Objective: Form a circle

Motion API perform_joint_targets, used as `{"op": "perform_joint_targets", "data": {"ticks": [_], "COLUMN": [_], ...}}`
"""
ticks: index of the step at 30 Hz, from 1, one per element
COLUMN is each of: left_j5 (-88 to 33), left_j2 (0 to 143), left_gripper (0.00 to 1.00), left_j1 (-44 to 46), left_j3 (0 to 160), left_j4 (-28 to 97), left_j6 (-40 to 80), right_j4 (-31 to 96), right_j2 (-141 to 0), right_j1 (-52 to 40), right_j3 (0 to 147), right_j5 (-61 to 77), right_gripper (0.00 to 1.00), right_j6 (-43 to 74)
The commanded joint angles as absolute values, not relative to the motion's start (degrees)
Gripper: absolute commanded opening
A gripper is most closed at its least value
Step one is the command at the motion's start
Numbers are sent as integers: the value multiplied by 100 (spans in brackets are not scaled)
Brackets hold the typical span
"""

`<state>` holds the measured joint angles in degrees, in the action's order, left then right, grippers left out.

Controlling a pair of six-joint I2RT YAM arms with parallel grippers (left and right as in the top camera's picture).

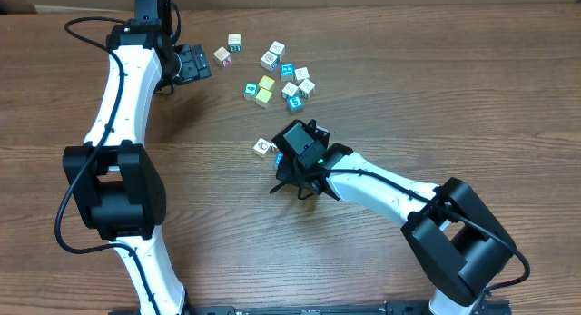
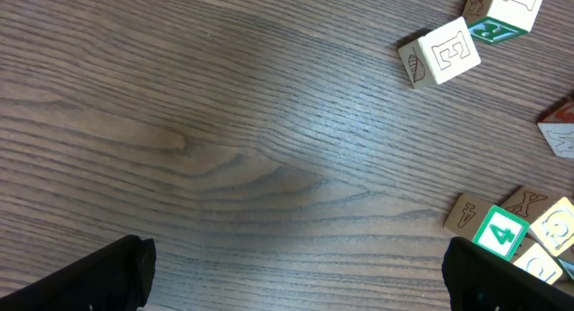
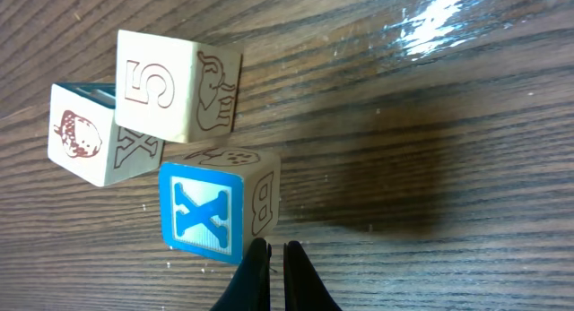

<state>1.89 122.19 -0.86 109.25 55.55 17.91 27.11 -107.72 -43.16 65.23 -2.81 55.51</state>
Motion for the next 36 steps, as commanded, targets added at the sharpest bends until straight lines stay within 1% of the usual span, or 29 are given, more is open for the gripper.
{"op": "perform_joint_targets", "data": {"ticks": [1, 9, 36], "left_j5": [148, 148, 148], "left_j2": [12237, 12237, 12237], "left_gripper": [100, 100, 100], "left_j1": [-95, -95, -95], "left_j3": [11034, 11034, 11034], "left_j4": [5548, 5548, 5548], "left_j6": [1844, 1844, 1844], "right_j4": [2696, 2679, 2576], "right_j2": [-10663, -10663, -10663], "right_j1": [-4340, -4333, -4379], "right_j3": [6484, 6484, 6484], "right_j5": [-408, -526, -285], "right_gripper": [4, 4, 4], "right_j6": [5588, 5588, 5590]}}
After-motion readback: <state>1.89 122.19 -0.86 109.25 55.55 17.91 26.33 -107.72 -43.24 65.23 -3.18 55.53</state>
